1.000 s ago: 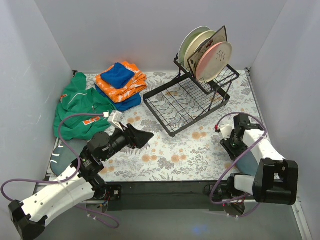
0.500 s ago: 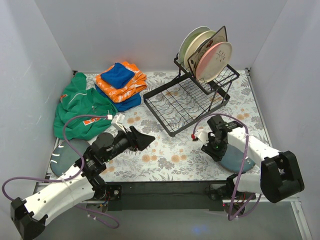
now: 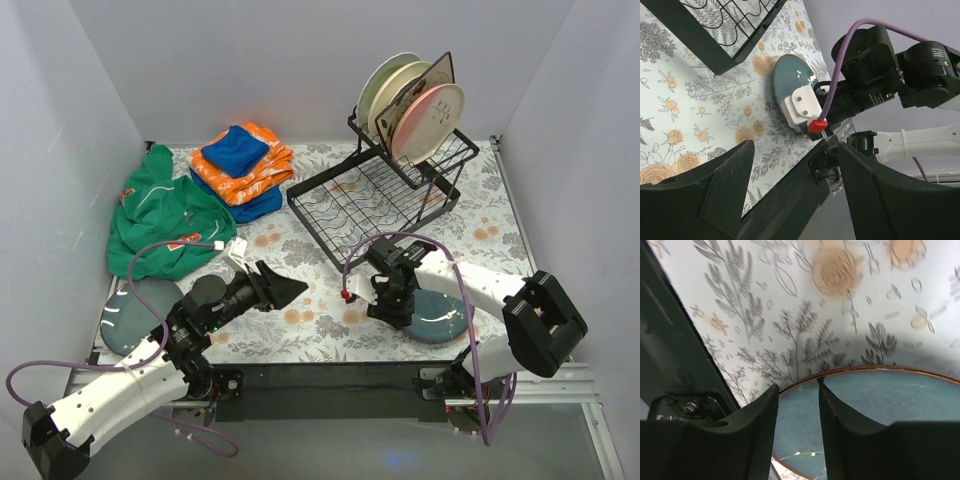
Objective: Load the plates into the dish rack
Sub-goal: Grab a plate with the right arm
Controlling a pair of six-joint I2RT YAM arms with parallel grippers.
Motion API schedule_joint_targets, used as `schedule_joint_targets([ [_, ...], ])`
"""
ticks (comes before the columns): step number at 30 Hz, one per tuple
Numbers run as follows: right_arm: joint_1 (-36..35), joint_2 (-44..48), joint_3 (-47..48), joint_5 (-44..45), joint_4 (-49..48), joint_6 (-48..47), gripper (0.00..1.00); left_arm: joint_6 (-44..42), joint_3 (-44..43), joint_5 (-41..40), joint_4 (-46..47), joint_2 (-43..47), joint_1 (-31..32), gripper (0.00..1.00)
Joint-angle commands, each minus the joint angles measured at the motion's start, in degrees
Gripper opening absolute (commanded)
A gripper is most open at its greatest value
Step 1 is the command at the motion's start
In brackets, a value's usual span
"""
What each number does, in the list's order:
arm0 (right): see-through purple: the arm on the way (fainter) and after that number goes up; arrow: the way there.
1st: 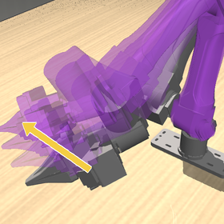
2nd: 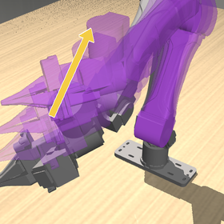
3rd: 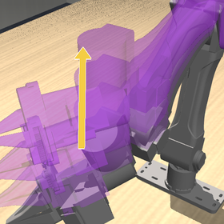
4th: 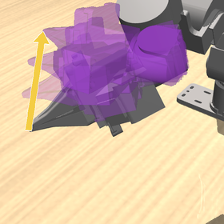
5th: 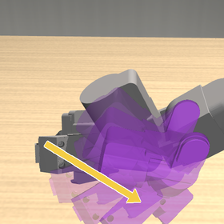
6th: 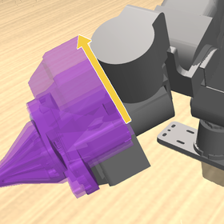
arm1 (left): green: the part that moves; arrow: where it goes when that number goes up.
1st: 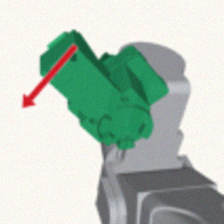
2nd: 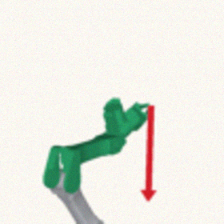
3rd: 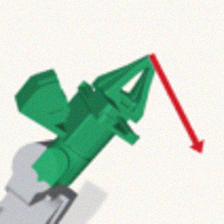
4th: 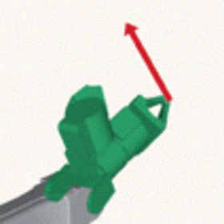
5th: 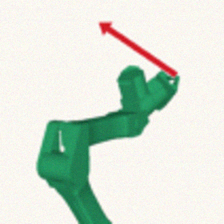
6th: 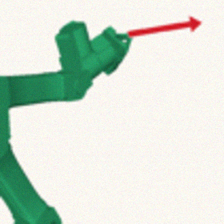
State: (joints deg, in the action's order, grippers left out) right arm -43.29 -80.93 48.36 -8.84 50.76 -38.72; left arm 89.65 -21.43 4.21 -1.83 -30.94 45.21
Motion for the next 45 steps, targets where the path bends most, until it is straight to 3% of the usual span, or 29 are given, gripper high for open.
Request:
schedule_joint_targets([
  [1, -3.6, -2.3, 3.8, -5.8, -1.7, 0.9, 0.44, 2.7, 1.6, 0.9, -0.5, 1.1, -0.2, 0.66],
  [5, -3.6, 0.1, 5.4, -5.0, -1.0, 0.0, 0.5, 4.9, 2.8, 2.4, -0.1, 0.8, -0.2, 0.65],
  [6, -3.5, 1.9, 5.7, -4.5, -0.9, -0.1, 0.58, 5.7, 3.5, 2.8, 0.4, 0.7, -0.2, 0.66],
  [9, -1.7, 6.7, 6.0, -3.7, -0.5, -0.5, 0.73, 6.9, 4.9, 4.2, 3.1, 0.0, -0.3, 0.66],
  [11, -0.1, 8.9, 5.9, -3.5, -0.1, -0.6, 0.77, 7.6, 6.0, 5.2, 4.5, -0.9, -0.2, 0.66],
  [14, 6.8, 12.9, 5.9, -5.6, 0.5, -0.6, 0.85, 8.5, 7.0, 7.2, 7.6, -2.5, -0.2, 0.66],
  [18, 23.2, 16.7, 5.3, -11.7, 1.4, -2.1, 0.91, 9.5, 8.3, 10.3, 12.9, -7.0, -0.2, 0.66],
  [22, 34.3, 16.6, 3.9, -14.7, 1.9, -3.6, 0.98, 10.5, 9.6, 12.3, 17.0, -9.7, -0.2, 0.66],
  [27, 49.8, 8.8, 5.2, -18.0, 2.1, -8.4, 0.98, 10.9, 10.9, 13.9, 21.9, -13.3, 0.2, 0.66],
  [32, 59.5, -1.8, 9.7, -20.7, 4.1, -13.2, 0.98, 11.6, 12.6, 13.5, 25.5, -15.3, 0.9, 0.66],
  [38, 62.4, -12.6, 12.3, -24.5, 7.3, -18.0, 0.93, 12.0, 13.8, 12.8, 27.4, -16.7, 1.6, 0.66],
  [45, 62.4, -20.7, 12.2, -29.1, 9.4, -20.6, 0.71, 11.3, 13.1, 12.3, 28.0, -19.1, 1.8, 0.66],
])
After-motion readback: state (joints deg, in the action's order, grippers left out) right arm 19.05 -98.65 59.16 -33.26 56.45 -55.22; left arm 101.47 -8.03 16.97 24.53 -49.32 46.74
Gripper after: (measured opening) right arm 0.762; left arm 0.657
